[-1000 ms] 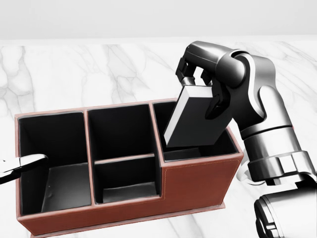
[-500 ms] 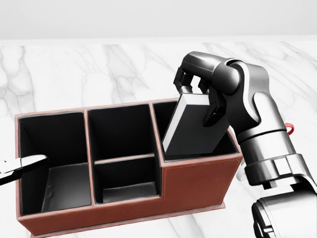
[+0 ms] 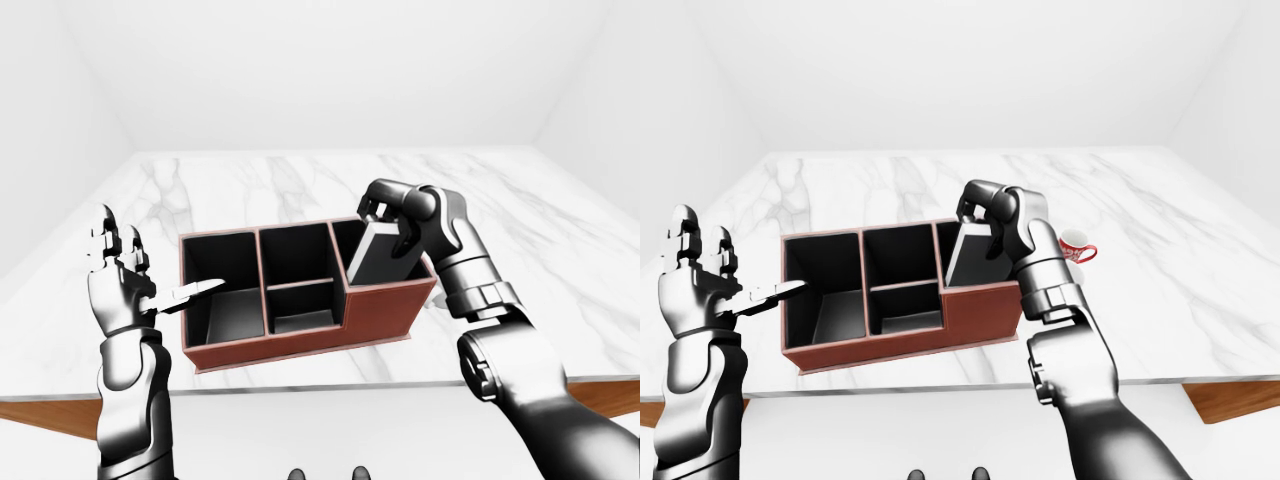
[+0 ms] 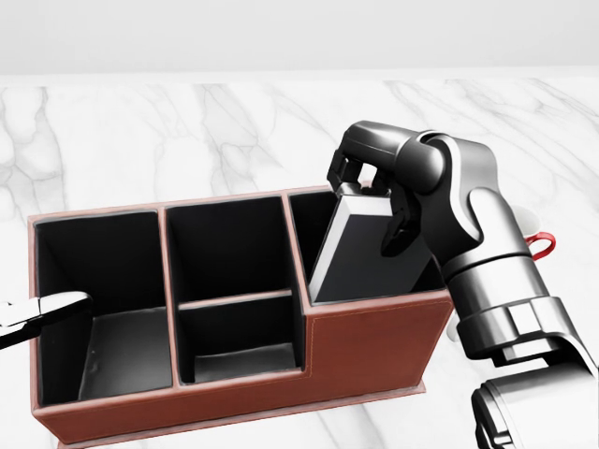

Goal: Pick up the book and place it in the right compartment of the caddy.

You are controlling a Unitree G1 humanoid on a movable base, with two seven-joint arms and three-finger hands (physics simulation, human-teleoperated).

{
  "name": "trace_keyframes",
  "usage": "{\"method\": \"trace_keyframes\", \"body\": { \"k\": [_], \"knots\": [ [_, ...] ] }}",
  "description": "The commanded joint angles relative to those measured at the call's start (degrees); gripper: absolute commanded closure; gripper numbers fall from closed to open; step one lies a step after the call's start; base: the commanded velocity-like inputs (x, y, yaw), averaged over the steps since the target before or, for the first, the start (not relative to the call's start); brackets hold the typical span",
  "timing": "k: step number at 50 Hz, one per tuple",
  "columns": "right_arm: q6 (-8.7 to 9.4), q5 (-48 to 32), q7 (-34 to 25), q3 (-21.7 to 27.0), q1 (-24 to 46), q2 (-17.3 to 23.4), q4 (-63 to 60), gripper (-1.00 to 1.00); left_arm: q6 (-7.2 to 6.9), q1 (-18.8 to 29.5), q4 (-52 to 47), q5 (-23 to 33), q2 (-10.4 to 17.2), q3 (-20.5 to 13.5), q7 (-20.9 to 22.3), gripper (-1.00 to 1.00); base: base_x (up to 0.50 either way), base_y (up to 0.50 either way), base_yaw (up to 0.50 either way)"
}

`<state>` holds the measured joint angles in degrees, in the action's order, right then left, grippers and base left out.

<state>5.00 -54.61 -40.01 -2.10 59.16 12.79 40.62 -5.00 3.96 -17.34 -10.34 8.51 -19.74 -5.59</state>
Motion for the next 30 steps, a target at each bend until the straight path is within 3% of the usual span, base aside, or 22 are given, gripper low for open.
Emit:
{"method": "trace_keyframes", "body": {
  "k": [1, 21, 23, 25, 30],
  "knots": [
    [0.00, -0.44, 0.01, 0.90, 0.03, -0.19, 1.42, 1.00, 0.00, -0.02, -0.13, 0.02, -0.01, 0.06, -0.08, -1.00, 0.00, 0.00, 0.00],
    [0.00, -0.58, 0.01, 0.64, -0.91, -0.25, 0.87, 1.00, 0.00, -0.05, 0.32, -0.03, -0.01, -0.08, 0.12, -1.00, 0.00, 0.00, 0.00],
    [0.00, -0.66, 0.01, 0.66, -0.93, -0.26, 0.48, 0.91, 0.00, -0.12, 0.11, -0.07, 0.00, -0.07, 0.09, -1.00, 0.00, 0.00, 0.00],
    [0.00, -0.64, 0.01, 0.78, -0.90, -0.28, 0.31, 0.68, 0.00, -0.22, -0.35, -0.14, -0.02, -0.10, 0.06, -1.00, 0.00, 0.00, 0.00],
    [0.00, -0.54, 0.01, 0.74, -1.01, -0.32, 0.88, 0.66, 0.00, -0.11, -0.17, -0.15, 0.01, -0.14, 0.04, -1.00, 0.00, 0.00, 0.00]
  ]
}}
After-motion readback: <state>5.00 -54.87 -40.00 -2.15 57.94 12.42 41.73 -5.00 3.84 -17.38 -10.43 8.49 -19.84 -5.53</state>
